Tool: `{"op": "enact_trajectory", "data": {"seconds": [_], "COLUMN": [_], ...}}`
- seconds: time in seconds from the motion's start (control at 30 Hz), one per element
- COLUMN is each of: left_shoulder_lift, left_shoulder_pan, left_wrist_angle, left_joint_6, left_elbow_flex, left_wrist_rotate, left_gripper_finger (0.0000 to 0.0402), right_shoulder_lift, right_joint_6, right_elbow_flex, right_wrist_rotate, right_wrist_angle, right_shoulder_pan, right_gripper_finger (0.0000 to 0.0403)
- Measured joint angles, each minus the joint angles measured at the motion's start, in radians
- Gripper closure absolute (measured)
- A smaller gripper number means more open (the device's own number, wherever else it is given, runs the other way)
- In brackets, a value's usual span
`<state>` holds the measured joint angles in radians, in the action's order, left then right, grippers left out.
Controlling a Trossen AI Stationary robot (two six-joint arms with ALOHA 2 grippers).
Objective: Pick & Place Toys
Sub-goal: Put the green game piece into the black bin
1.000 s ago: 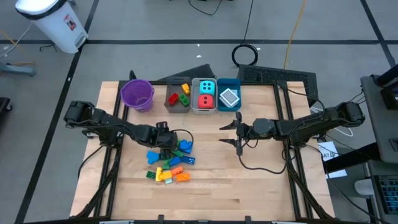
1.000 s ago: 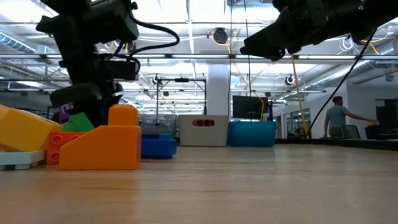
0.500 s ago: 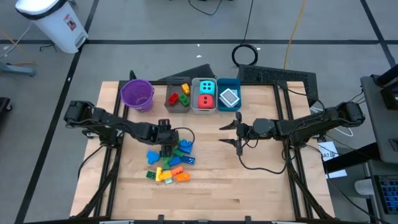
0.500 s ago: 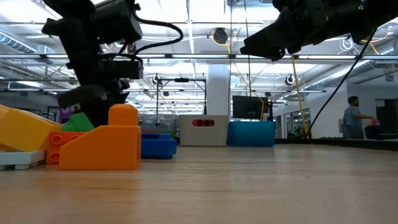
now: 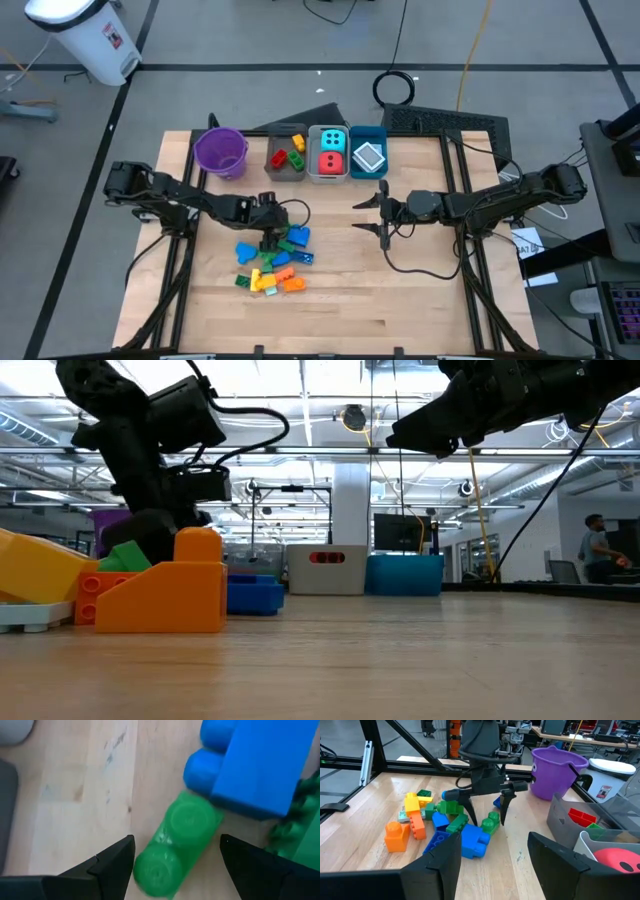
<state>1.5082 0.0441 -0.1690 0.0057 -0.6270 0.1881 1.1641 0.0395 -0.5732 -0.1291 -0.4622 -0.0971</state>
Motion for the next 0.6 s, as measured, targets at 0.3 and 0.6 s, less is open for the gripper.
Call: {"op": "enact_trajectory", "data": {"seconds": [0.3,0.6], "left_shoulder_lift": [-0.002,-0.003], "left_shoulder_pan": [-0.014,-0.028], "left_wrist_angle": [0.031,0.073], "left_joint_6": [-0.014,-0.041], "left_elbow_flex": [0.027,0.049], "left_wrist_rotate": [-0.012,-0.069], "left_gripper_finger": [0.0107,0.0221], "right_shoulder_lift": [0.000,0.000], "right_joint_6": [-0.001,-0.001], "right_elbow_flex": [0.000,0.000], "right_wrist_rotate": [0.000,0.000], "right_wrist_angle": [0.000,0.000], "right_shoulder_pan": [0.000,0.000], "right_gripper_finger": [0.0202,0.0202]}}
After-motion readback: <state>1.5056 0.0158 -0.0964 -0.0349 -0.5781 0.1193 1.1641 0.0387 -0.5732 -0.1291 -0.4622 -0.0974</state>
